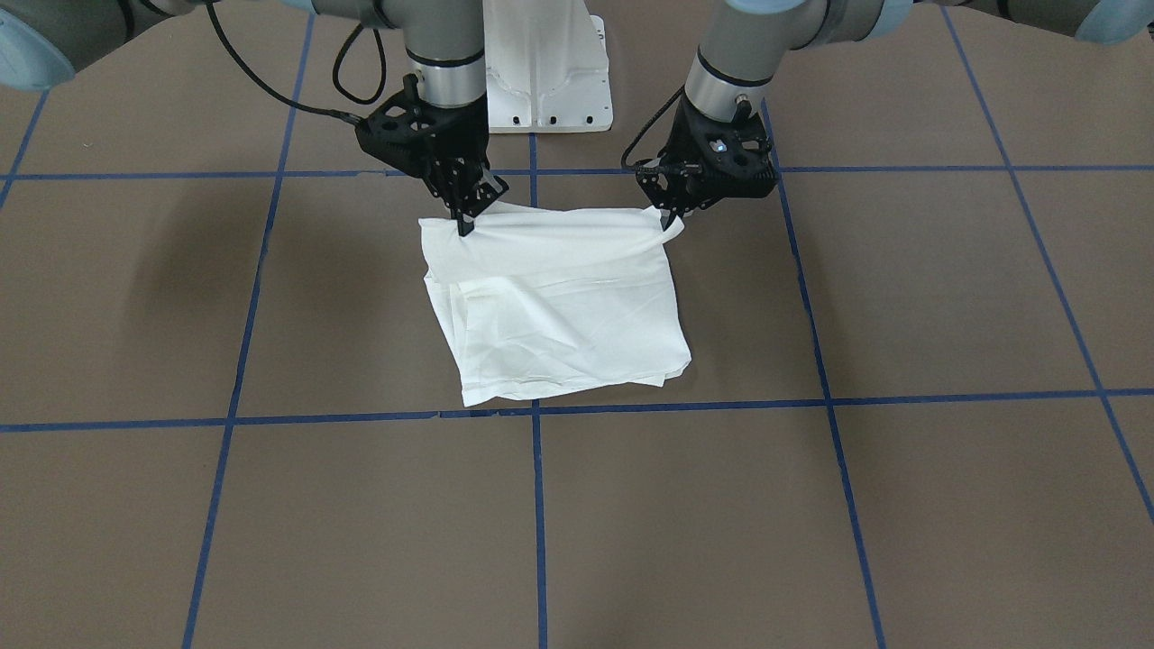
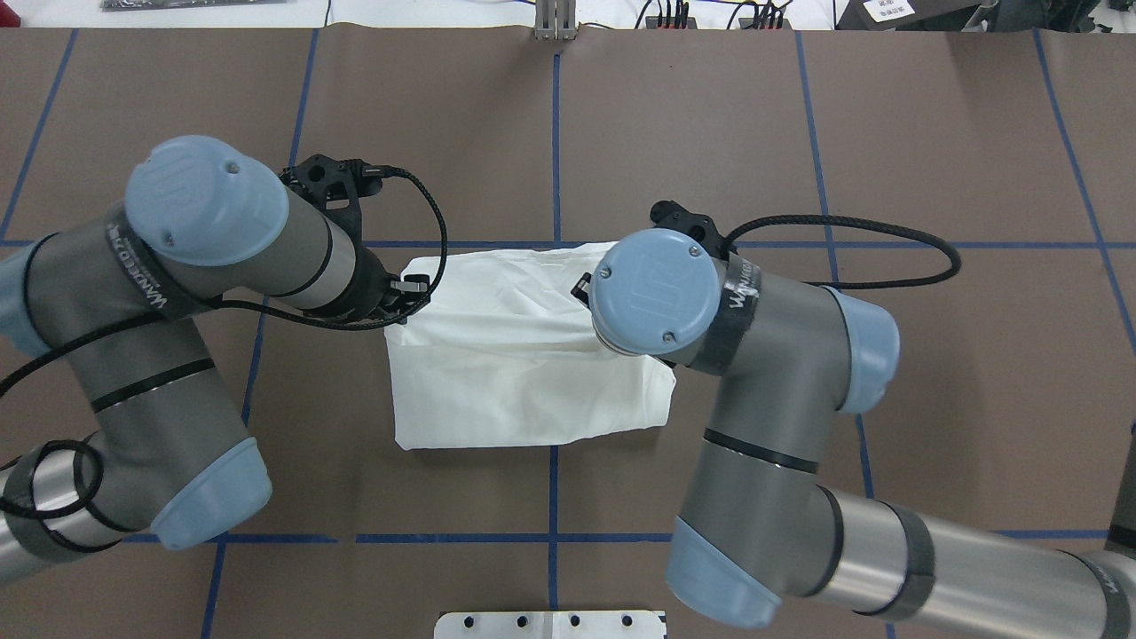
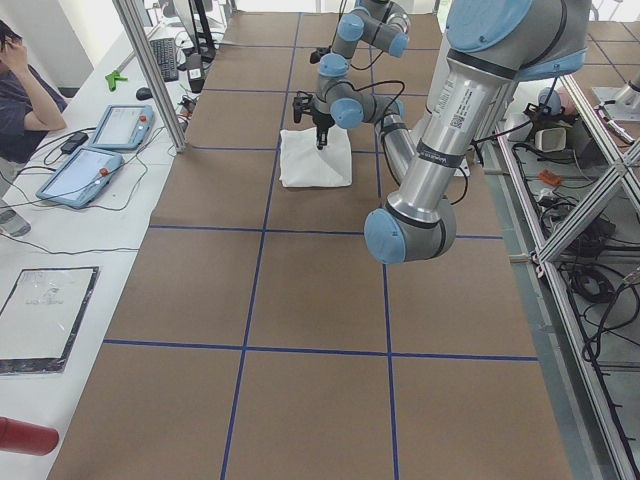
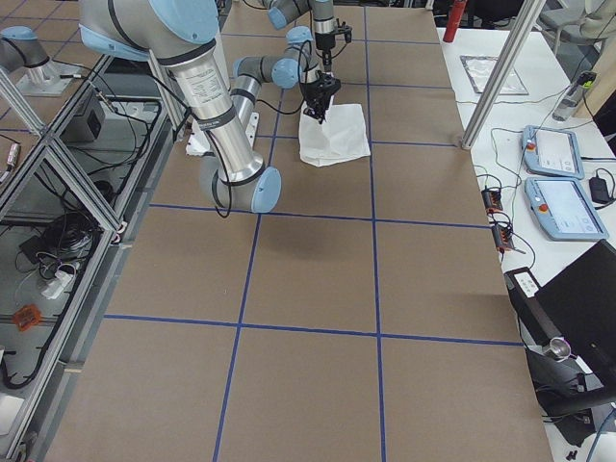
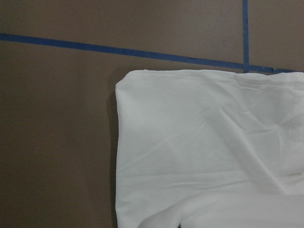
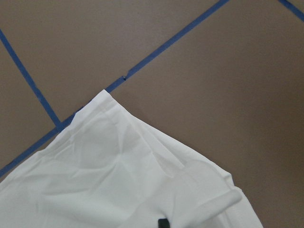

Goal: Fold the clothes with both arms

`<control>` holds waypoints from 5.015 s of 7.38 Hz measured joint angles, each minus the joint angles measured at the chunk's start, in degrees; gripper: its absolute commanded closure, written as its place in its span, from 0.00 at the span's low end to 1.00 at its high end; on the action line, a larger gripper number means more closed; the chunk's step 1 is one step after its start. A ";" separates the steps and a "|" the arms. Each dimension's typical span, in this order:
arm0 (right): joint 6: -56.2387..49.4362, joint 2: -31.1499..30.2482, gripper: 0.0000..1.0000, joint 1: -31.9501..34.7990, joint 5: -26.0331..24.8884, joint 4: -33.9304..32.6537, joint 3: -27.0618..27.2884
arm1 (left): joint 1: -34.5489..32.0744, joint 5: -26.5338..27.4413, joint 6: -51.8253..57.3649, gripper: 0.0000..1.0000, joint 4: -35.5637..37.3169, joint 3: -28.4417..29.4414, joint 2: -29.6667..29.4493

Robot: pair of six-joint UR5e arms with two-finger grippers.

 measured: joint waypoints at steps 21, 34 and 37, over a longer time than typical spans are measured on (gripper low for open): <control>-30.22 11.94 0.00 -0.94 -5.49 13.56 -29.66 | -9.50 -4.57 16.84 0.00 -15.34 15.12 0.47; -40.62 15.41 0.00 13.16 4.08 22.86 -39.70 | -3.35 0.51 5.56 0.00 -14.43 22.66 -4.68; -40.98 13.87 0.00 13.28 4.66 22.16 -37.59 | -3.12 4.44 4.75 0.00 -14.39 28.15 -8.36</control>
